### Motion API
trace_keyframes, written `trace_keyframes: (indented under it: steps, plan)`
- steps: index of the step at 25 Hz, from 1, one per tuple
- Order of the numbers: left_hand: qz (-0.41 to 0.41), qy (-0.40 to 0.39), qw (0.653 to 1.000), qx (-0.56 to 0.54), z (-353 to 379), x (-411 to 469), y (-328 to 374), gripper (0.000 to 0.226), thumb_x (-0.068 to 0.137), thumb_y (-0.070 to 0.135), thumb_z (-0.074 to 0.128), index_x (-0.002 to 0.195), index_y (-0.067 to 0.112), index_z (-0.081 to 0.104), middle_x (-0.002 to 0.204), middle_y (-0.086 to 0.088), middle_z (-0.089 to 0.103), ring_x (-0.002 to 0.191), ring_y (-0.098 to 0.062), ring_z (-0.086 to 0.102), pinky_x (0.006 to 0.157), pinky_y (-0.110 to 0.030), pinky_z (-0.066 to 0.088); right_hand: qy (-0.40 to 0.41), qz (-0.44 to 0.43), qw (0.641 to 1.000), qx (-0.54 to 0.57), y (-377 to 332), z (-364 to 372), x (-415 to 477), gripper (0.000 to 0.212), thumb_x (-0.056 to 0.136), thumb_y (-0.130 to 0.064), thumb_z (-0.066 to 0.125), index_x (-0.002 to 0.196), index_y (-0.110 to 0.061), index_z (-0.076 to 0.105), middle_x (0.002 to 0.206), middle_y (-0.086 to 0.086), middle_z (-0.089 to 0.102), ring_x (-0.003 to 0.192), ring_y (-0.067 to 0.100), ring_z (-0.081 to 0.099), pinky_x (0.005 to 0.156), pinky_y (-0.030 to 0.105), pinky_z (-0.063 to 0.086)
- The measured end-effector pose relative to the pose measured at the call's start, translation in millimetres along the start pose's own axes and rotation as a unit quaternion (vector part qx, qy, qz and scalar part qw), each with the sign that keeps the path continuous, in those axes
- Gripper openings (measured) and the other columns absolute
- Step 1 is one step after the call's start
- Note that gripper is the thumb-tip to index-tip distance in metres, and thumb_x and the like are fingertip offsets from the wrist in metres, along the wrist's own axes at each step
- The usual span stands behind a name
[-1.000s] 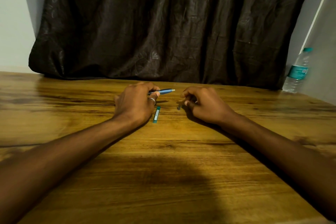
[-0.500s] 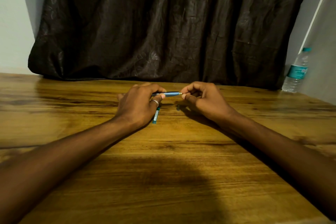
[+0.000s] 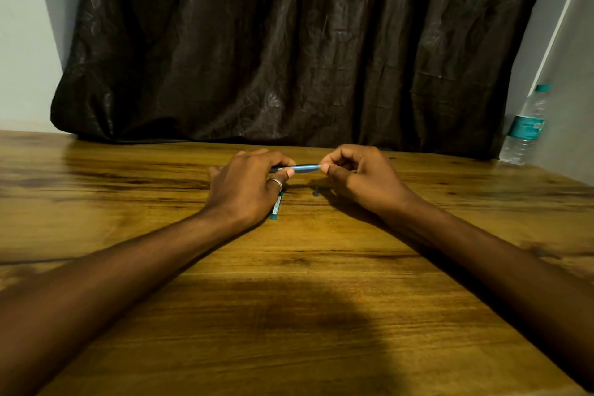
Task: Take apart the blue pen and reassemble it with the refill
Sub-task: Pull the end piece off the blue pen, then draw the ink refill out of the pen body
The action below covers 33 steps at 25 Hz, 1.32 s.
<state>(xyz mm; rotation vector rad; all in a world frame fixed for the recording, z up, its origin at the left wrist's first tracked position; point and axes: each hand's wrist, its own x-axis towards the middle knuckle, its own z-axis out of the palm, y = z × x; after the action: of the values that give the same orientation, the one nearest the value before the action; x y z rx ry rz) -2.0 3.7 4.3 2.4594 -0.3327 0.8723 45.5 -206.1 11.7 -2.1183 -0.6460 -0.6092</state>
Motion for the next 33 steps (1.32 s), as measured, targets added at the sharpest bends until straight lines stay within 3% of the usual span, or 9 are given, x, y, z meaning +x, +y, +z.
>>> trace_keyframes:
  steps: [3,6,12,17,23,28,33]
  plan:
    - [-0.018,0.007,1.0,-0.011,-2.2,1.1,-1.5,0.02,0.098,0.038,0.057,0.115,0.035,0.066,0.115,0.013,0.067,0.112,-0.017,0.057,0.095,-0.05,0.044,0.018,-0.01,0.999,-0.047,5.7,-7.1,1.9,0.012,0.089,-0.02,0.07,0.08,-0.027,0.071,0.07,-0.019,0.069,0.067,-0.007,0.06,0.058,0.011,0.043]
    - [-0.035,0.02,0.999,-0.008,-2.8,1.3,-1.4,0.021,0.097,0.037,0.057,0.115,0.034,0.067,0.115,0.011,0.068,0.111,-0.017,0.058,0.094,-0.053,0.046,-0.049,-0.057,0.983,-0.167,10.1,-18.7,1.5,0.015,0.088,-0.026,0.07,0.078,-0.036,0.067,0.079,-0.019,0.067,0.078,-0.005,0.062,0.063,0.018,0.042]
    - [-0.054,0.027,0.998,0.008,-1.2,2.4,-2.0,0.022,0.097,0.038,0.058,0.117,0.034,0.067,0.116,0.011,0.068,0.111,-0.017,0.059,0.093,-0.052,0.045,-0.114,-0.067,0.972,-0.193,16.2,-18.2,0.1,0.006,0.083,-0.029,0.074,0.083,-0.027,0.079,0.078,-0.02,0.07,0.08,-0.007,0.063,0.069,0.02,0.05]
    - [-0.048,0.016,0.999,-0.004,-1.3,3.2,-2.9,0.022,0.097,0.037,0.058,0.117,0.033,0.067,0.115,0.009,0.069,0.11,-0.017,0.059,0.094,-0.054,0.049,-0.141,-0.091,0.962,-0.213,17.4,-18.0,0.0,0.009,0.083,-0.027,0.074,0.087,-0.025,0.081,0.08,-0.019,0.07,0.086,-0.01,0.061,0.071,0.011,0.045]
    - [-0.034,0.031,0.999,0.004,1.0,3.8,-3.2,0.023,0.098,0.036,0.058,0.119,0.032,0.067,0.115,0.008,0.07,0.111,-0.017,0.058,0.095,-0.047,0.046,-0.138,-0.065,0.967,-0.203,18.4,-18.9,0.1,0.008,0.086,-0.029,0.072,0.084,-0.026,0.08,0.075,-0.023,0.067,0.083,-0.014,0.059,0.064,0.01,0.043]
    - [0.02,0.065,0.998,-0.013,-1.7,2.0,0.8,0.018,0.099,0.031,0.056,0.114,0.026,0.064,0.1,0.002,0.074,0.092,-0.018,0.066,0.08,-0.04,0.054,-0.099,-0.063,0.97,-0.212,16.1,-19.5,2.0,0.015,0.089,-0.032,0.067,0.083,-0.025,0.079,0.08,-0.017,0.072,0.077,-0.005,0.063,0.065,0.021,0.048]
    - [0.046,0.091,0.995,0.007,-9.3,2.3,-0.2,0.016,0.101,0.031,0.051,0.115,0.027,0.057,0.097,0.004,0.073,0.087,-0.018,0.068,0.088,-0.048,0.05,-0.082,-0.089,0.964,-0.235,13.9,-19.7,1.4,0.017,0.09,-0.034,0.064,0.089,-0.024,0.078,0.086,-0.013,0.073,0.078,-0.002,0.063,0.067,0.023,0.049]
